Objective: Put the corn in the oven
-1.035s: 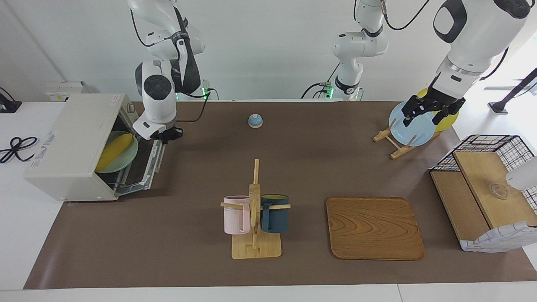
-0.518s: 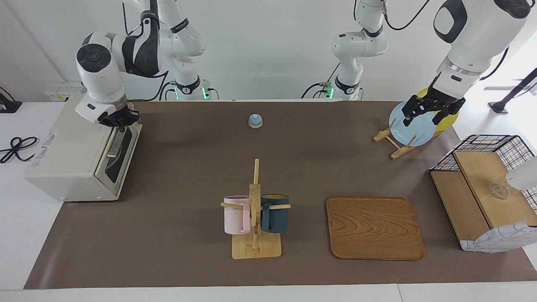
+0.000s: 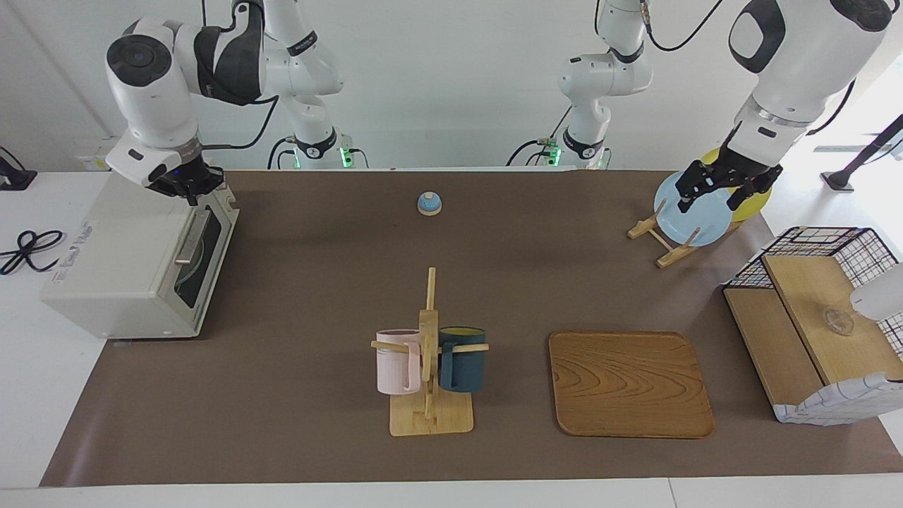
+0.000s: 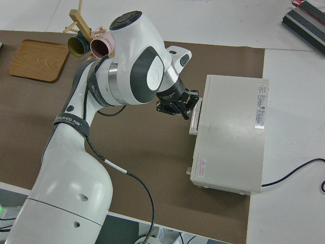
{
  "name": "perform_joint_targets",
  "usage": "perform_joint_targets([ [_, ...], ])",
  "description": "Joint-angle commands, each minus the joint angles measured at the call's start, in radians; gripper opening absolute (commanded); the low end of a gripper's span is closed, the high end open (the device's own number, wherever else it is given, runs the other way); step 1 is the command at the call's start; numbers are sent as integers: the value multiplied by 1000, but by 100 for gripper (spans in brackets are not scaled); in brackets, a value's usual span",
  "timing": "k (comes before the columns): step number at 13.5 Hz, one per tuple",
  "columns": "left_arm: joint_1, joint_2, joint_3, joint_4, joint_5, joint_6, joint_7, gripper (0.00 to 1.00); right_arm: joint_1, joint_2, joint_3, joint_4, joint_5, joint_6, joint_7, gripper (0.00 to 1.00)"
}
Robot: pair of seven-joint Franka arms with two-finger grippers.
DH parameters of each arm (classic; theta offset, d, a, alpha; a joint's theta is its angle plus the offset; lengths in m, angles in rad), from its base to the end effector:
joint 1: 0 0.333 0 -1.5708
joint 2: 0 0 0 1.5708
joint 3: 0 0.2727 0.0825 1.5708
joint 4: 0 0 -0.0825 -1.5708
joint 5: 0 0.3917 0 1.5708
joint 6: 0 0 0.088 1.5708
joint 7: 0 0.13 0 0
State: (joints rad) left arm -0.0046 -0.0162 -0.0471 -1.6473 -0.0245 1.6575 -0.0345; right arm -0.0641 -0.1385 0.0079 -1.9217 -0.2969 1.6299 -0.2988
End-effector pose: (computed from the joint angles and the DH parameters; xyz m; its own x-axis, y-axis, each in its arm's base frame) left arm 0.5645 -0.0324 0.5381 0.9996 -0.0151 0.0255 -0.0157 -0.9996 0.0246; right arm 0.5098 -0.0651 0.4760 0.9411 0.2452 -0.2329 0.2980 -0.9268 0.2286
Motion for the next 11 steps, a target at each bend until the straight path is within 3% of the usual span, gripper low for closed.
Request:
perform_joint_targets([
  [1,12,-19,-8,-19,15,7,5,100,-5,25,1,91,96,-60,-20,0],
  [3,12,-19,-8,-19,15,7,5,100,-2,69,3,192,127,-132,-13,0],
  [4,12,-19,-7,-19,15,7,5,100,-2,83,7,226,154,-166,-10,21],
  [5,12,-19,-7,-19,15,7,5,100,-3,83,9,234,189,-186,-9,72],
  [6,12,-19,-7,-19,15,7,5,100,-6,77,7,236,209,-196,-9,100],
  [11,12,-19,-8,-19,15,7,5,100,1,95,12,296,217,-222,93,100],
])
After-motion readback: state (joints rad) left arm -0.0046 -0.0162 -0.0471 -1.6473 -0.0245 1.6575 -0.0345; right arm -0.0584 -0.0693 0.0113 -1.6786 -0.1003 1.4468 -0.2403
